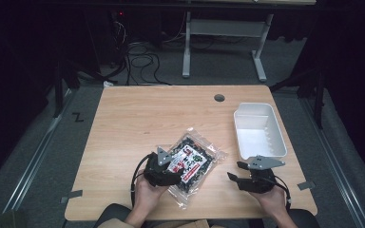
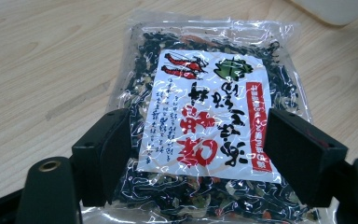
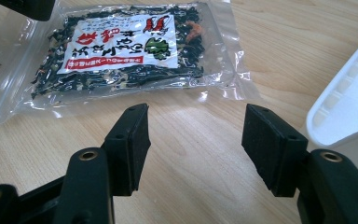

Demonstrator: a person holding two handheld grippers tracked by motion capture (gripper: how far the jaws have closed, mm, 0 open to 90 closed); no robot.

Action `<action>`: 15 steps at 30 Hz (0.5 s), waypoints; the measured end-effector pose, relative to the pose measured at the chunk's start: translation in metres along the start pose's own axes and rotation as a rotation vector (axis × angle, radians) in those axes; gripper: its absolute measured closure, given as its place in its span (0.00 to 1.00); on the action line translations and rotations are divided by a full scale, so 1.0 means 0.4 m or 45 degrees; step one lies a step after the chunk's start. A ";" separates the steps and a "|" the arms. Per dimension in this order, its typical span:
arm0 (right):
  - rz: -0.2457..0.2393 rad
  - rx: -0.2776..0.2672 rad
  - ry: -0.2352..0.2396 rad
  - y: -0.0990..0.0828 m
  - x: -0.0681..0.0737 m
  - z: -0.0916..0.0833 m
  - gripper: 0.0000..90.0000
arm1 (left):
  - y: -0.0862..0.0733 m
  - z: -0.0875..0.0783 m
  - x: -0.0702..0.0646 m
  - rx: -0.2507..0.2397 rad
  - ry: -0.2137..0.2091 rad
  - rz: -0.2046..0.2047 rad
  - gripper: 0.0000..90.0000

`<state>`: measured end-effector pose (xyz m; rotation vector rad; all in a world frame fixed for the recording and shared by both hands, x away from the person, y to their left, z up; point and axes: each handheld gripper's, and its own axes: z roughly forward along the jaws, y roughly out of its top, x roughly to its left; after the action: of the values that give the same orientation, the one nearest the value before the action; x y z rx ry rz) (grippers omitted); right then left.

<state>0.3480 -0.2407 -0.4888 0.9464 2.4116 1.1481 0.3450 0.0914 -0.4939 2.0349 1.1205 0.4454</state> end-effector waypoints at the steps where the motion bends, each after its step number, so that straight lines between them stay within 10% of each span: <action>1: 0.004 0.003 0.003 -0.001 0.000 0.000 0.47 | -0.001 0.001 0.000 0.008 0.002 -0.001 0.27; 15: 0.003 -0.003 -0.024 -0.004 -0.005 -0.001 0.44 | 0.006 0.016 0.014 0.058 0.013 -0.080 0.25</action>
<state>0.3484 -0.2431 -0.4899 0.9553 2.3946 1.1376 0.3535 0.0924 -0.4965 2.0328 1.2069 0.4024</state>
